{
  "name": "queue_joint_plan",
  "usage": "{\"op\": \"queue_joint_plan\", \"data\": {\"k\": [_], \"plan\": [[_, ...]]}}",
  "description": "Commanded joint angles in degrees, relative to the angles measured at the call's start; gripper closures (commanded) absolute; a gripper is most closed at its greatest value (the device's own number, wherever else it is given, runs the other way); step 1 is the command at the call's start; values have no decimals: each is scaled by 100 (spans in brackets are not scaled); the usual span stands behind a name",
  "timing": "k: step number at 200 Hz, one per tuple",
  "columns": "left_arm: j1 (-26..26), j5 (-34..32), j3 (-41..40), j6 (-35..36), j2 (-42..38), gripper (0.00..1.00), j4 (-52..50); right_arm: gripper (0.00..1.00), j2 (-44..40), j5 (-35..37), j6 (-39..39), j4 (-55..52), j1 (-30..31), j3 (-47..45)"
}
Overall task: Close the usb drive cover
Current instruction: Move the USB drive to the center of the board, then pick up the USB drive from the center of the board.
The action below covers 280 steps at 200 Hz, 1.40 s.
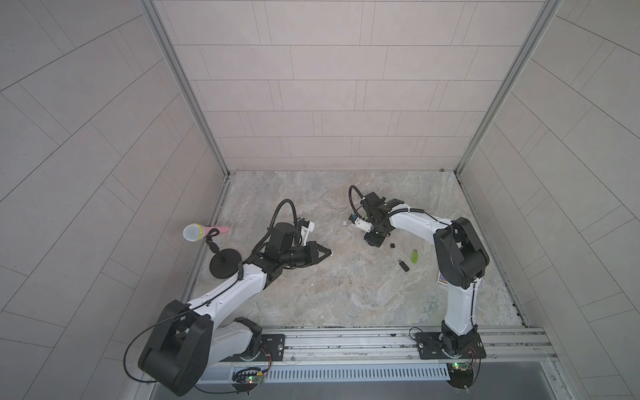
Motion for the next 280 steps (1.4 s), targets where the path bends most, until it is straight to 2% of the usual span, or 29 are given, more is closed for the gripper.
{"op": "queue_joint_plan", "data": {"k": [1,63,81,108,124,134,194,236,280], "plan": [[27,33,-15,161,-87,95,-78,55,226,82,-178,-403,-4,251],[27,24,-10,161,-66,95,-108,58,803,-132,-253,-828,-6,650],[30,37,3,161,-71,95,-120,64,853,-248,-136,-928,29,583],[31,26,3,161,-103,95,-130,80,720,-287,40,-858,169,221],[27,25,5,161,-125,95,-128,83,577,-318,172,-768,273,-49],[27,24,-1,144,-143,95,-130,88,466,-311,250,-693,347,-251],[27,-96,-128,125,-437,95,-242,82,-231,-502,289,-420,983,-1231],[28,-120,-167,91,-560,95,-320,72,59,-370,500,-286,1005,-1122],[31,-185,-169,82,-589,95,-369,72,184,-380,626,-176,1077,-1147]]}}
